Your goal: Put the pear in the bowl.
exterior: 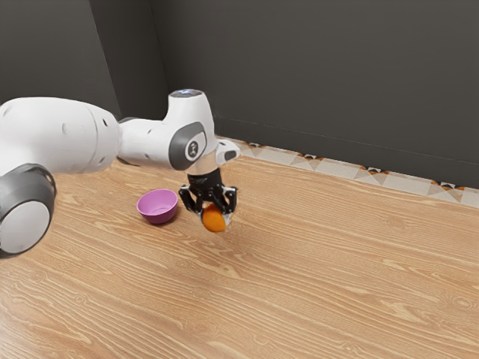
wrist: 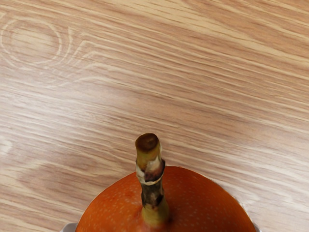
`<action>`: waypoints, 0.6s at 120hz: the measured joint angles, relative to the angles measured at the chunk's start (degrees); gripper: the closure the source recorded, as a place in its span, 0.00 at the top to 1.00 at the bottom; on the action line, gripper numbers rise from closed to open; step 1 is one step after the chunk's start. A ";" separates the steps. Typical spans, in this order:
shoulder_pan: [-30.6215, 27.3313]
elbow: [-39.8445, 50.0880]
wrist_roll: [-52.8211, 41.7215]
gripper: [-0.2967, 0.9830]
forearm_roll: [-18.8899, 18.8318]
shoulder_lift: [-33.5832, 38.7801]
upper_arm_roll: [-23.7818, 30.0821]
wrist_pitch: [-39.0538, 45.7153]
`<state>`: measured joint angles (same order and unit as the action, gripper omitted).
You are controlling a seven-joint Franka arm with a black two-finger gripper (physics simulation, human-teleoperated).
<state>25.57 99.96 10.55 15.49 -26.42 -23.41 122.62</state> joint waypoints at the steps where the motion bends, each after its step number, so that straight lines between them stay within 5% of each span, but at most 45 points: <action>1: -0.05 0.01 0.01 0.47 -0.08 0.02 -0.22 0.00; 41: -0.77 0.22 -0.47 0.46 -2.95 1.09 -11.29 -0.73; 72: -7.11 -0.56 -1.26 0.46 -3.07 -0.98 -9.43 -1.07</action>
<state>18.46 99.40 9.29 12.42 -27.40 -32.84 121.56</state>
